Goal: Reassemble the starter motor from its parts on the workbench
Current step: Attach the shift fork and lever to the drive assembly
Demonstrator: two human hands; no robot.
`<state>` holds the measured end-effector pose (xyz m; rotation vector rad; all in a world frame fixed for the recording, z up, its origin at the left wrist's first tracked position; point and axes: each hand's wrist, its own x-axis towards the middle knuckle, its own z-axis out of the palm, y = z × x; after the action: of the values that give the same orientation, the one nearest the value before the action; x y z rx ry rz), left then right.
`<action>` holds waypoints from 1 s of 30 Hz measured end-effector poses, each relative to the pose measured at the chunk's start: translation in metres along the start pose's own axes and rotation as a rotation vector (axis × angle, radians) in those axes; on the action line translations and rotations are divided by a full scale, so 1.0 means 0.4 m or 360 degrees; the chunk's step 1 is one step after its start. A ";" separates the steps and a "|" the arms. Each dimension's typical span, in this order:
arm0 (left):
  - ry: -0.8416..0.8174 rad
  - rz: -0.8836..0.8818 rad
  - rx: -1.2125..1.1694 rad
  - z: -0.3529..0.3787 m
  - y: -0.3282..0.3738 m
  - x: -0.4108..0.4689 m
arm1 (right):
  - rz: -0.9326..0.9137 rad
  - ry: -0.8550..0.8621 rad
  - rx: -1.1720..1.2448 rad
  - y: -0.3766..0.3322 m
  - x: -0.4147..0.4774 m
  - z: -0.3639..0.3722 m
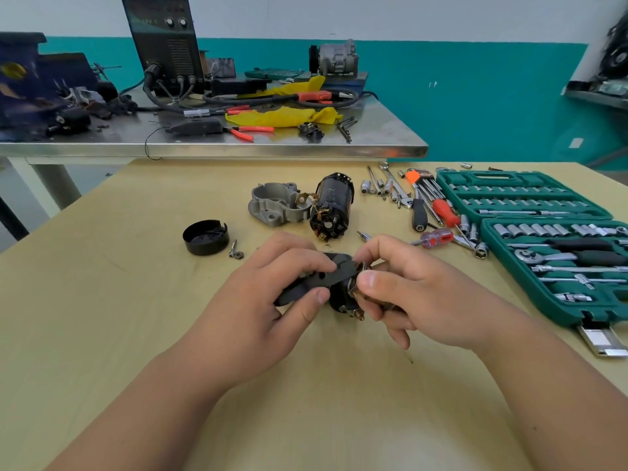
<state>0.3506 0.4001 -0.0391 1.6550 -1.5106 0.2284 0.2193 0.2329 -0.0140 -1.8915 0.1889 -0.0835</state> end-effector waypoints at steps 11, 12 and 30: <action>0.0058 -0.0440 -0.0661 0.009 0.023 0.000 | 0.0096 -0.0004 0.0365 0.001 0.005 0.014; 0.0058 -0.0486 -0.0697 0.009 0.023 0.002 | 0.0131 -0.0012 0.0451 0.001 0.006 0.016; -0.0303 -0.1032 -0.1748 0.003 0.022 0.015 | 0.0519 -0.0333 0.0875 -0.015 0.002 0.027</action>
<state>0.3440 0.3959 -0.0318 1.1350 -0.8347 -0.9641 0.2221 0.2450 -0.0118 -1.2925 0.2953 0.2603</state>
